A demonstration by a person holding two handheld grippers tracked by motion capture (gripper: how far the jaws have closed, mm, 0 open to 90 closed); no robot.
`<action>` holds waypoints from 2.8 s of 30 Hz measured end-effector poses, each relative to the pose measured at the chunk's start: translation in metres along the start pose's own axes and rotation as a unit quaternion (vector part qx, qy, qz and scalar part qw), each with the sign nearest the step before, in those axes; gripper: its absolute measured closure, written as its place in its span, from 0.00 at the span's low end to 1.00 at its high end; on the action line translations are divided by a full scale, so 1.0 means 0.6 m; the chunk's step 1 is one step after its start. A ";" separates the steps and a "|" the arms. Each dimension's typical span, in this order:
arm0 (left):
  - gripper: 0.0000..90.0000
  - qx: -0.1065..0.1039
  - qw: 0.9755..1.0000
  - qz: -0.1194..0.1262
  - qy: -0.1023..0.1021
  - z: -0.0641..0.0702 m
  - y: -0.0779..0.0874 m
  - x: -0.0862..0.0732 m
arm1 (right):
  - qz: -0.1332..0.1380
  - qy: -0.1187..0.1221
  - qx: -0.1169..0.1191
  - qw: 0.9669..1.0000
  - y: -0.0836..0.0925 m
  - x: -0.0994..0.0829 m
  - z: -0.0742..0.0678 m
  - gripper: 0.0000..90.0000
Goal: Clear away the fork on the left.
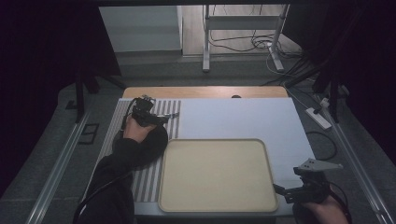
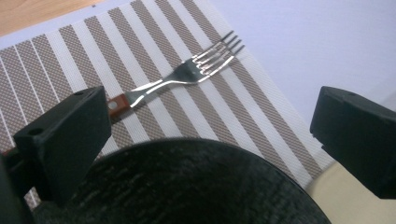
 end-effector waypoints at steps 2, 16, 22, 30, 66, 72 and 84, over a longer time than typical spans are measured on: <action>0.00 0.002 1.000 -0.004 -0.001 -0.004 -0.005 0.004 | 0.000 0.000 0.001 1.000 0.000 0.000 0.000 0.00; 0.73 0.004 0.999 -0.033 -0.011 -0.020 -0.039 0.019 | 0.003 0.003 0.007 1.000 0.001 0.000 0.000 0.00; 0.99 0.003 0.998 -0.056 -0.007 -0.027 -0.062 0.014 | 0.005 0.005 0.007 1.000 0.002 -0.001 0.000 0.00; 0.99 0.015 0.998 -0.059 0.001 -0.042 -0.082 0.006 | 0.005 0.006 0.008 1.000 0.002 -0.001 -0.001 0.00; 0.00 -0.002 0.998 -0.069 0.017 -0.106 -0.039 0.034 | 0.005 0.021 0.012 1.000 0.002 -0.001 -0.006 0.00; 0.09 0.014 0.996 -0.084 0.015 -0.123 -0.050 0.031 | 0.006 0.020 0.013 1.000 0.003 -0.001 -0.006 0.00; 0.56 0.012 0.993 -0.111 -0.040 -0.119 -0.054 0.018 | 0.006 0.023 0.014 1.000 0.003 -0.002 -0.006 0.00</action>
Point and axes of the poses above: each handheld gripper's, and its own axes: y roughly backward along the jaws, x roughly out of its top, z roughly to its right, the point moved 3 cm from there along -y, roughly forward along the jaws, and after that the axes turned 15 degrees about -x, right-handed, at the moved point
